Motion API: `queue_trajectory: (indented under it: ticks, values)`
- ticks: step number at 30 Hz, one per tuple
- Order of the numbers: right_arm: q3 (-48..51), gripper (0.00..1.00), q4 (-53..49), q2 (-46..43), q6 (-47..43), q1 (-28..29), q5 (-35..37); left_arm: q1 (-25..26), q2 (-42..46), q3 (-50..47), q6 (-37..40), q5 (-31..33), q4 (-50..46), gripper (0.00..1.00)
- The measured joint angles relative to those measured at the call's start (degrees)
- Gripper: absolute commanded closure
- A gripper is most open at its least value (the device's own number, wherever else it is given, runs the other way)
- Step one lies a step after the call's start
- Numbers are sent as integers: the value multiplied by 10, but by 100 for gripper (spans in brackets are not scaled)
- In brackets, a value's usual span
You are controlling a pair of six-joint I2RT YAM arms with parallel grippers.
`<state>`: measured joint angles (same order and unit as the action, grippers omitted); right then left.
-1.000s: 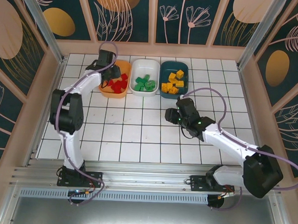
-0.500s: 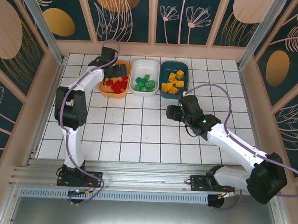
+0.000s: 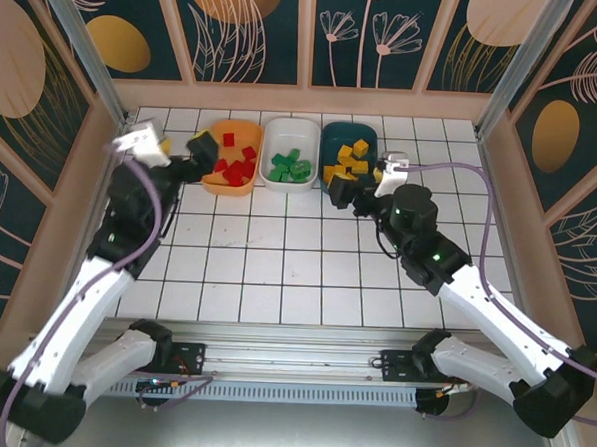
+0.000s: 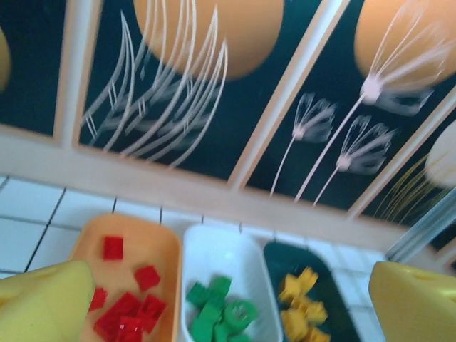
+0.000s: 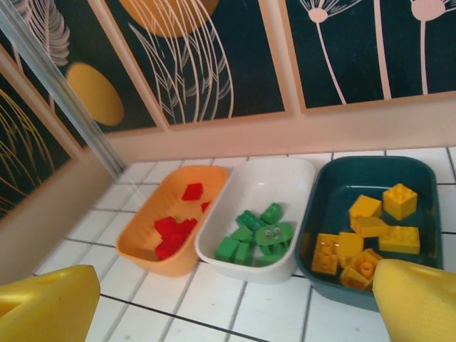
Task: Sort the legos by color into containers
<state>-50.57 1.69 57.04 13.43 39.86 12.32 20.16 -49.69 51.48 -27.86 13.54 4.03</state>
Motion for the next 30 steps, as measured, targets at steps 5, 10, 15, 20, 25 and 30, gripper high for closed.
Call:
queue_trajectory:
  ticks: [5, 10, 15, 20, 25, 30]
  values:
    - [-41, 1, 2, 54, -45, 0, 8, -3, 64, -165, 42, 73, 91, 1]
    - [13, 1, 89, 43, -95, -46, 13, -3, 66, -312, 118, 116, 185, 2]
    - [190, 1, 208, 23, -109, -194, -24, -12, 14, -456, 197, 168, 358, 1]
    - [319, 1, 283, 38, -134, -264, -43, -32, -165, -492, 228, 200, 521, 1]
    - [360, 1, 408, 68, -166, -292, -48, -82, -238, -474, 240, 187, 624, 1]
    - [434, 1, 565, 128, -177, -344, -58, -104, -306, -449, 259, 153, 715, 1]
